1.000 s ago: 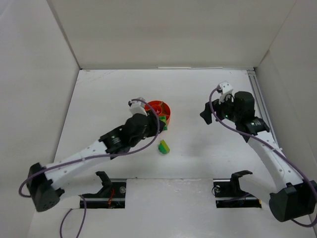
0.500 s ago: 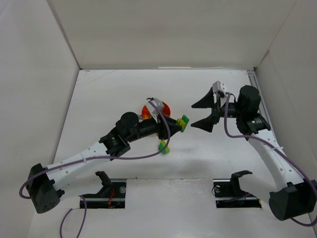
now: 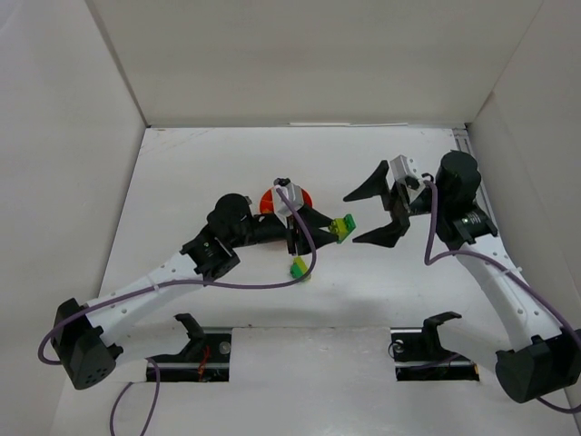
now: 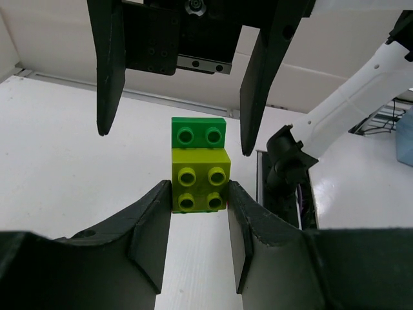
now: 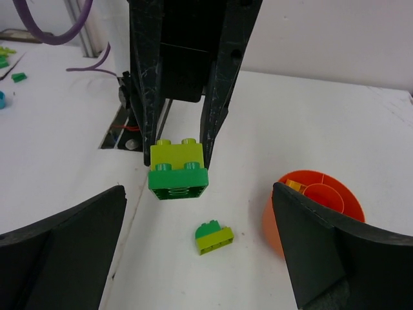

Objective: Sort the legos into containers by color

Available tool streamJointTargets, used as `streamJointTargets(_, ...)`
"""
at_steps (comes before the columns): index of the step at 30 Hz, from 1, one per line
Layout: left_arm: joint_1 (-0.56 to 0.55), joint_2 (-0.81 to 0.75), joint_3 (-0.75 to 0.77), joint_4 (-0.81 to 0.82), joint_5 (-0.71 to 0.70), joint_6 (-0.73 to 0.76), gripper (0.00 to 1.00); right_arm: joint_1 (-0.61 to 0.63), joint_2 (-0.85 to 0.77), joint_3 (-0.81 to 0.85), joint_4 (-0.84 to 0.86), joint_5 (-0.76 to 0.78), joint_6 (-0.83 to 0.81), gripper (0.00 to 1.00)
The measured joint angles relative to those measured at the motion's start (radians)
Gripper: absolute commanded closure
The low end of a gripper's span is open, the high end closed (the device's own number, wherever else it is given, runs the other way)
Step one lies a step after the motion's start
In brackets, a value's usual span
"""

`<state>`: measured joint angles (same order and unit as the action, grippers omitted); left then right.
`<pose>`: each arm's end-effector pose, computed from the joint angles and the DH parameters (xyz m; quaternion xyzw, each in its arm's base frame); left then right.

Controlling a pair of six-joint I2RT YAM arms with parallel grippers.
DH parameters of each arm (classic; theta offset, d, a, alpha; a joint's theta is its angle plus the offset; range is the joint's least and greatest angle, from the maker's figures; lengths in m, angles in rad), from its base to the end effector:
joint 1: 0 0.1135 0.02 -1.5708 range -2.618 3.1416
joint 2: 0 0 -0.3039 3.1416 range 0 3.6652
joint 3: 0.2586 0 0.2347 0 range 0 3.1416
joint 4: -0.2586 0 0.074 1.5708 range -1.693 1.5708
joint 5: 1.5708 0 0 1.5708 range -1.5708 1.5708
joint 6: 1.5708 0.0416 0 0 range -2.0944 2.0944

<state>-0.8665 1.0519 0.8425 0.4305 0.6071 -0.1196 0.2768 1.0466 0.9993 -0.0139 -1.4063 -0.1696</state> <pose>0.1174 -0.1748 0.4127 0.4348 0.4700 -0.5172 0.5680 0.1600 0.0881 0.4209 -0.5550 0.4438 0.4983 0.4967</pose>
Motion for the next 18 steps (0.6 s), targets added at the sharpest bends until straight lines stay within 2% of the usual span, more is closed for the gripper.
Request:
streamJointTargets(3, 0.01, 0.0, 0.0, 0.0, 0.034, 0.008, 1.0, 0.006, -0.001, 0.0, 0.0, -0.008, -0.011, 0.07)
streamJointTargets(10, 0.011, 0.0, 0.003, 0.0, 0.085, 0.015, 1.0, 0.057, 0.016, 0.001, 0.001, 0.001, -0.01, 0.13)
streamJointTargets(14, 0.013, 0.0, 0.003, -0.002, 0.091, 0.019, 1.0, 0.077, 0.058, 0.008, 0.0, 0.006, -0.005, 0.2)
streamJointTargets(15, 0.017, 0.0, 0.003, -0.004, 0.09, 0.019, 1.0, 0.081, 0.063, 0.009, -0.001, 0.008, -0.003, 0.27)
streamJointTargets(17, 0.018, 0.0, 0.003, -0.005, 0.081, 0.022, 1.0, 0.089, 0.069, 0.01, 0.0, 0.005, 0.002, 0.28)
streamJointTargets(18, 0.018, 0.0, 0.003, -0.005, 0.08, 0.022, 1.0, 0.092, 0.071, 0.012, -0.001, 0.005, 0.002, 0.33)
